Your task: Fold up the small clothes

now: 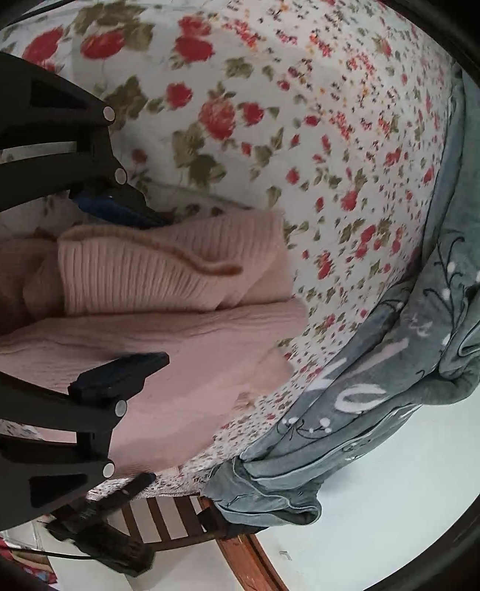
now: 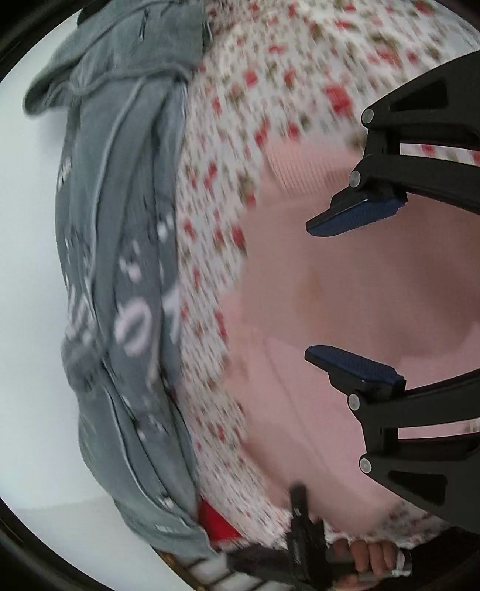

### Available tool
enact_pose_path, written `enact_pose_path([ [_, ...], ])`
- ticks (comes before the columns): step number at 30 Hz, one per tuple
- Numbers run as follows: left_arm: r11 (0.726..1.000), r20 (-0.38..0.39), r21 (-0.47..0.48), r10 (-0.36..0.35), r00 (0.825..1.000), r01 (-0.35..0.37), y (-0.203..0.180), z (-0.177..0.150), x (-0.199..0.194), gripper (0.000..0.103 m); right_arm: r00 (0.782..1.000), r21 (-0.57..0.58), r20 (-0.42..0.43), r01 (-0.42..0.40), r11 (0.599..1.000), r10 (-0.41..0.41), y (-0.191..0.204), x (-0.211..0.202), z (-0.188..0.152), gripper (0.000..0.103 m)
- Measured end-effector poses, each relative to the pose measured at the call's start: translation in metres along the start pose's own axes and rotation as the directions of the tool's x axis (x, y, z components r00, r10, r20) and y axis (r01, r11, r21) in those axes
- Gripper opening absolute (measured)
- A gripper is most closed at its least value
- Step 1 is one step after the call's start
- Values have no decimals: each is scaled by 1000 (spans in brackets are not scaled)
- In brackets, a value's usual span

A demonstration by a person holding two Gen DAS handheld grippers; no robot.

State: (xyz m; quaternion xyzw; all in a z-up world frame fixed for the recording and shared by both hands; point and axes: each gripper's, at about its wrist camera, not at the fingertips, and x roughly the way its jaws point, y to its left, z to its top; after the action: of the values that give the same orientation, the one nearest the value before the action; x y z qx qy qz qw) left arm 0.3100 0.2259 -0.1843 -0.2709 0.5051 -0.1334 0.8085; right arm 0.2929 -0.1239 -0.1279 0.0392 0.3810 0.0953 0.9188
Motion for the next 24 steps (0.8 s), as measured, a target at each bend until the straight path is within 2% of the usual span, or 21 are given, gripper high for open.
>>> enact_pose_path([
  [5, 999, 18, -40, -7, 1000, 8, -2, 0, 4, 59, 999, 38, 6, -50, 998, 50, 35, 2, -38, 61],
  [6, 999, 17, -43, -8, 1000, 9, -3, 0, 5, 55, 999, 56, 11, -48, 997, 47, 38, 4, -45, 61],
  [7, 999, 15, -48, -4, 1000, 5, -4, 1, 5, 47, 999, 55, 13, -38, 998, 37, 40, 5, -51, 61],
  [9, 998, 3, -65, 7, 1000, -6, -6, 3, 6, 42, 998, -28, 9, 70, 997, -70, 57, 13, -66, 61],
  [10, 998, 2, -62, 0, 1000, 0, -8, 4, 5, 35, 992, -75, 27, 122, 990, -120, 67, 12, -72, 61],
  [11, 999, 4, -52, -2, 1000, 2, -11, 5, 3, 30, 990, -79, 37, 141, 987, -139, 71, 9, -74, 61],
  [14, 999, 12, -34, -5, 1000, 5, -19, 6, -3, 25, 995, -29, 24, 100, 995, -100, 70, 2, -79, 59],
  [18, 999, 29, -33, -24, 999, 25, -34, 7, -13, 23, 984, -108, 54, 176, 978, -171, 82, 12, -92, 60],
  [21, 999, 46, -14, -38, 998, 38, -50, 7, -22, 22, 988, -95, 20, 155, 983, -153, 79, 9, -86, 60],
  [24, 999, 63, 9, -35, 997, 35, -70, 8, -30, 22, 997, -42, -1, 78, 996, -78, 67, -9, -79, 55],
])
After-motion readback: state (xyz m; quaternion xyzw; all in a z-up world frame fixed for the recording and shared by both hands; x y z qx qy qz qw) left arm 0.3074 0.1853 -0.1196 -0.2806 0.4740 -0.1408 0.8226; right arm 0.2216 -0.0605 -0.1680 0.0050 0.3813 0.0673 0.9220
